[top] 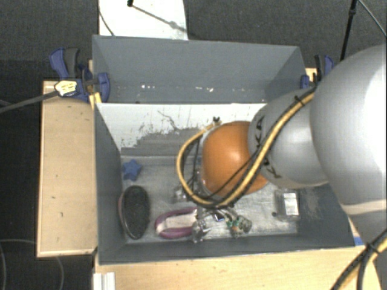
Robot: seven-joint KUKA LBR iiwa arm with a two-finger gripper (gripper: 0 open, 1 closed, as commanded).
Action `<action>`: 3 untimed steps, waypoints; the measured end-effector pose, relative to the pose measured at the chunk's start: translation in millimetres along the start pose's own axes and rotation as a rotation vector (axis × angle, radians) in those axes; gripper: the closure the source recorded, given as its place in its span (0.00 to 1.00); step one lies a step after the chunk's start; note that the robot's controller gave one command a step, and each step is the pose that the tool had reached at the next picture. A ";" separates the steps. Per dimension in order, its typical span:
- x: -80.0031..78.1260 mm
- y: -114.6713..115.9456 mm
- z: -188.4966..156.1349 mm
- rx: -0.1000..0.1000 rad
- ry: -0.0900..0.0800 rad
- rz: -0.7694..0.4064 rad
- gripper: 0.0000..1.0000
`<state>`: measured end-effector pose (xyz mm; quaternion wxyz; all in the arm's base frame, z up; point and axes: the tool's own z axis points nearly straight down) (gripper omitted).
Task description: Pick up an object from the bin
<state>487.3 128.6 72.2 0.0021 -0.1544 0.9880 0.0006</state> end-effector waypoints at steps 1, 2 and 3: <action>-30.8 33.5 -27.5 -0.001 0.000 -0.291 0.00; -47.3 30.3 -11.5 -0.001 -0.001 -0.332 0.00; -46.9 29.5 -12.1 0.000 0.001 -0.327 1.00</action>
Offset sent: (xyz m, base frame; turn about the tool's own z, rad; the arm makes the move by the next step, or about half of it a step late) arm 0.0183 0.0405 0.0270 -0.2914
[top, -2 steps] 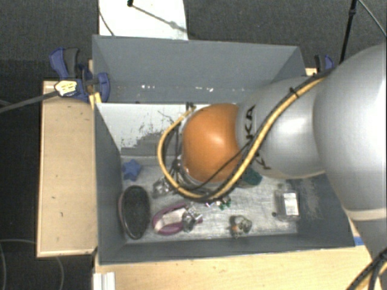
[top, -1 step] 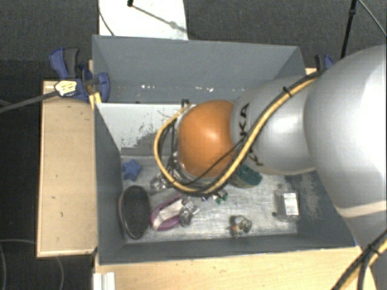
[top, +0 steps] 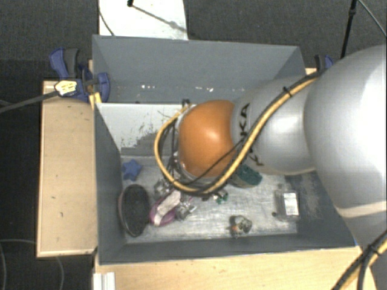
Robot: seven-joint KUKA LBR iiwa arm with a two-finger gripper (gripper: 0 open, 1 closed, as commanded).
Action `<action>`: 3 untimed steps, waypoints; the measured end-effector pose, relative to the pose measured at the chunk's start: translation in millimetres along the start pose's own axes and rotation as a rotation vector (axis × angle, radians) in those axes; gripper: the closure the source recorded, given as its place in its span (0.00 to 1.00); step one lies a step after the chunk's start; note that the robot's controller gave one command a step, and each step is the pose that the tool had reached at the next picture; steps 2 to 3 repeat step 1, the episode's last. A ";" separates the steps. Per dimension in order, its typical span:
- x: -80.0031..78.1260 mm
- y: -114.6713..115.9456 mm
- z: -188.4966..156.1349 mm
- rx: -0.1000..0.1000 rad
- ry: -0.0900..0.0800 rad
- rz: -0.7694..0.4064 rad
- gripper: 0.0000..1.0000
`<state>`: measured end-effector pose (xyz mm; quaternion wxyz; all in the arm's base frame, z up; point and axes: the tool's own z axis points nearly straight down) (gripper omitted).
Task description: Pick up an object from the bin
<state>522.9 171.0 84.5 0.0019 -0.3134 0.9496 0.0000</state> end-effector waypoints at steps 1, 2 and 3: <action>-12.0 13.8 -182.5 0.002 -0.007 -0.003 1.00; -12.0 13.8 -182.5 0.002 -0.007 -0.003 1.00; -12.0 13.8 -182.5 0.002 -0.007 -0.003 1.00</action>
Offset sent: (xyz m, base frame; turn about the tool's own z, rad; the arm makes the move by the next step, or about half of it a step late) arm -0.0010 0.0169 0.1777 -0.0108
